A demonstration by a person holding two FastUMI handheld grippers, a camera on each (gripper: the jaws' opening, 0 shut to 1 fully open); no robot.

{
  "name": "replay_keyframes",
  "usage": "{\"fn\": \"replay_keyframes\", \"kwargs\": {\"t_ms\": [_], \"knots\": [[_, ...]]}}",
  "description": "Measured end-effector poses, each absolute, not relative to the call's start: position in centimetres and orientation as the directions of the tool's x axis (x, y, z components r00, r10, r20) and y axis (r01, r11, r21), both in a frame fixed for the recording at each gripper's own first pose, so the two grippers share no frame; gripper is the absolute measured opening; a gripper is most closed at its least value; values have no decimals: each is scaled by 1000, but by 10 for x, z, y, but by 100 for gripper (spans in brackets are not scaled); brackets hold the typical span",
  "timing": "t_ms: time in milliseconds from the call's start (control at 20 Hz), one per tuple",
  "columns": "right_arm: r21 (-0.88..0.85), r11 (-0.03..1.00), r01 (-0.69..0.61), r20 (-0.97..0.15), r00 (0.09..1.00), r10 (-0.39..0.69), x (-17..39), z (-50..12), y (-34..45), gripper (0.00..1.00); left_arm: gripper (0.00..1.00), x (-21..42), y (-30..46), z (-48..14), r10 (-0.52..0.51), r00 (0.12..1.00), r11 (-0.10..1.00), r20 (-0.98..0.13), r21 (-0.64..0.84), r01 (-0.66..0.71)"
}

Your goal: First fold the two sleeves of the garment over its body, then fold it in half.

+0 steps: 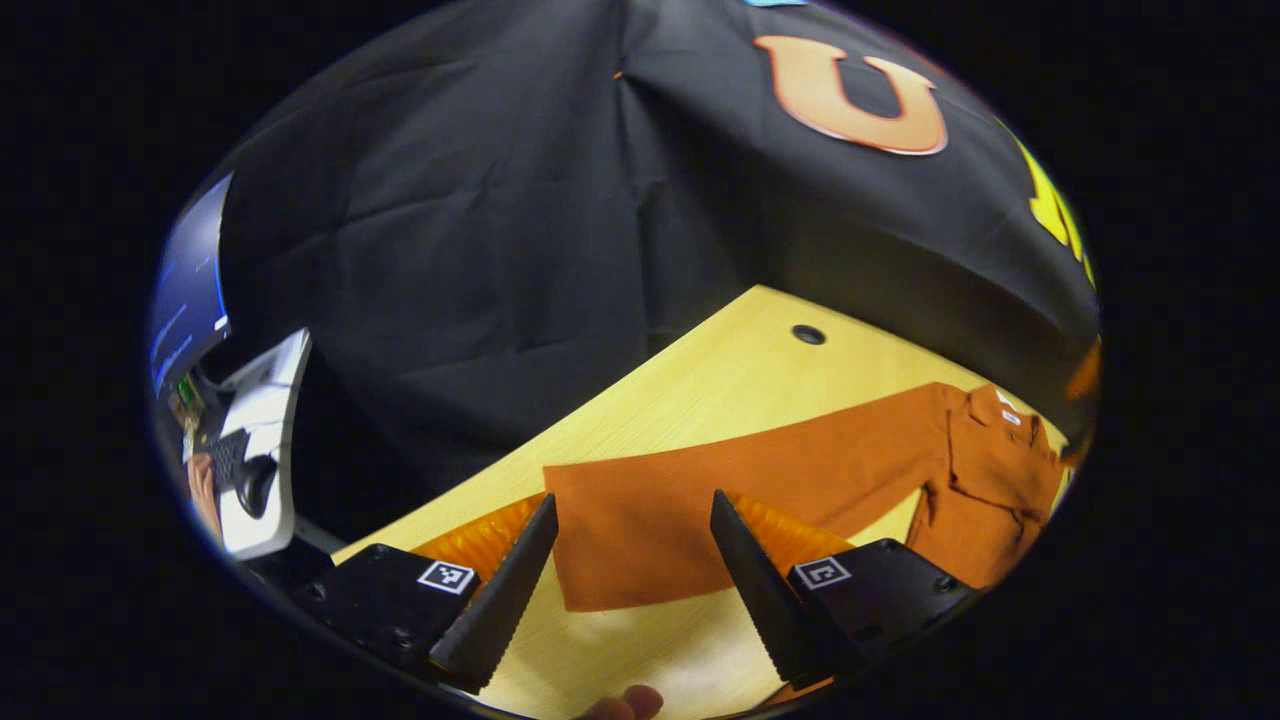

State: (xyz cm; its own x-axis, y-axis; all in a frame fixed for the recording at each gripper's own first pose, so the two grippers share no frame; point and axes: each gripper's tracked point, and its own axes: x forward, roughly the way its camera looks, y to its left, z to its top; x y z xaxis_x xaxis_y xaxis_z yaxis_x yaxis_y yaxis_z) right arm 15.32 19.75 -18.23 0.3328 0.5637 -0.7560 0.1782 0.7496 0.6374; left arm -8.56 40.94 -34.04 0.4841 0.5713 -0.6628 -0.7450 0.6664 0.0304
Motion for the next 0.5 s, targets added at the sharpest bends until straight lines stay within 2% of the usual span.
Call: {"fn": "replay_keyframes", "kwargs": {"t_ms": [100,150,200,250,300,350,450,500], "knots": [[614,781,117,-761,353,545,110,-176,156,96,99,-95,423,-366,548,396,622,-737,42,-782],[605,790,94,-758,370,537,89,-170,134,92,99,-94,427,-372,534,367,612,-762,49,-789],[602,794,82,-750,400,527,72,-162,111,96,99,-92,425,-382,495,338,611,-801,44,-791],[598,797,84,-744,428,513,57,-154,89,96,98,-94,417,-389,429,303,608,-851,24,-793],[602,792,100,-735,457,501,42,-145,69,96,97,-86,424,-389,442,318,604,-839,16,-797],[604,787,126,-732,479,485,29,-136,50,96,96,-80,424,-388,405,314,607,-859,-4,-795],[621,762,186,-717,526,456,6,-119,17,92,96,-86,426,-390,343,249,605,-906,10,-796],[635,744,206,-701,559,443,-2,-106,2,96,89,-84,429,-393,308,228,633,-924,19,-774]]}}
